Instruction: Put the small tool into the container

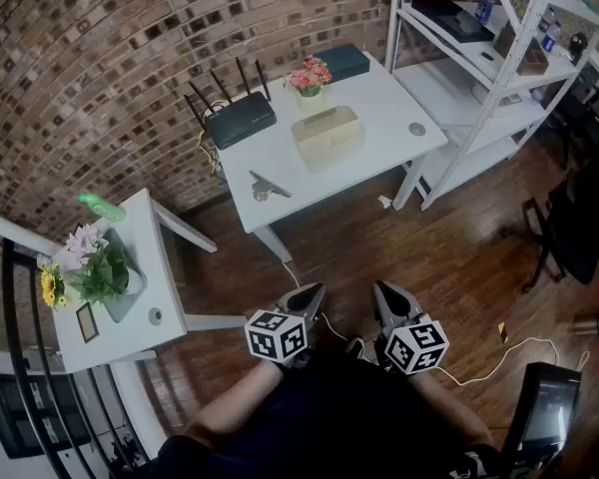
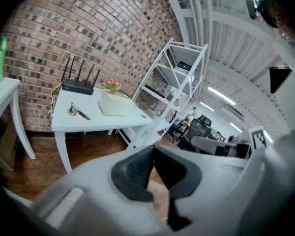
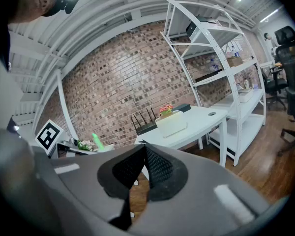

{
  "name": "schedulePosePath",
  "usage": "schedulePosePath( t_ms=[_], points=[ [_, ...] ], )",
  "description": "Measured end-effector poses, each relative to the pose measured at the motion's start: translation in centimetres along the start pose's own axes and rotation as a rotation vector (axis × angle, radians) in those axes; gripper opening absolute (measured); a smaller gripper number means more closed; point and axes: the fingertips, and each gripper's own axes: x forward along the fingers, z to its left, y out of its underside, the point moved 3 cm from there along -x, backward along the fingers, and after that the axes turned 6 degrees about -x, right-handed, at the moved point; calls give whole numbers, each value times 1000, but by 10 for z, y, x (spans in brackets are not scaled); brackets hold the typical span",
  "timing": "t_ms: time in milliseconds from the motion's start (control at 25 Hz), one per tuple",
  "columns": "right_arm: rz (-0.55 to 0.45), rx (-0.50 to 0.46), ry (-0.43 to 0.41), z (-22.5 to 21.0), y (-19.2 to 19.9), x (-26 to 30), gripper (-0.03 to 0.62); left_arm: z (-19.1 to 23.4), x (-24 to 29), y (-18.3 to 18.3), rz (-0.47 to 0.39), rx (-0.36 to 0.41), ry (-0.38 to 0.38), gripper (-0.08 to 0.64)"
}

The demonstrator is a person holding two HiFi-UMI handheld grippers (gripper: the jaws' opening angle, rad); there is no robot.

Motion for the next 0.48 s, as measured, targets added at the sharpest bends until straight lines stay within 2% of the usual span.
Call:
schedulePosePath(
  t_ms=[200, 480],
  points=[
    [-14, 19, 8, -28, -10, -7, 8, -16, 18, -7, -19, 24, -3, 3],
    [-10, 22, 20, -42, -20, 19, 8, 16, 27, -37, -75, -5, -88, 11]
  ],
)
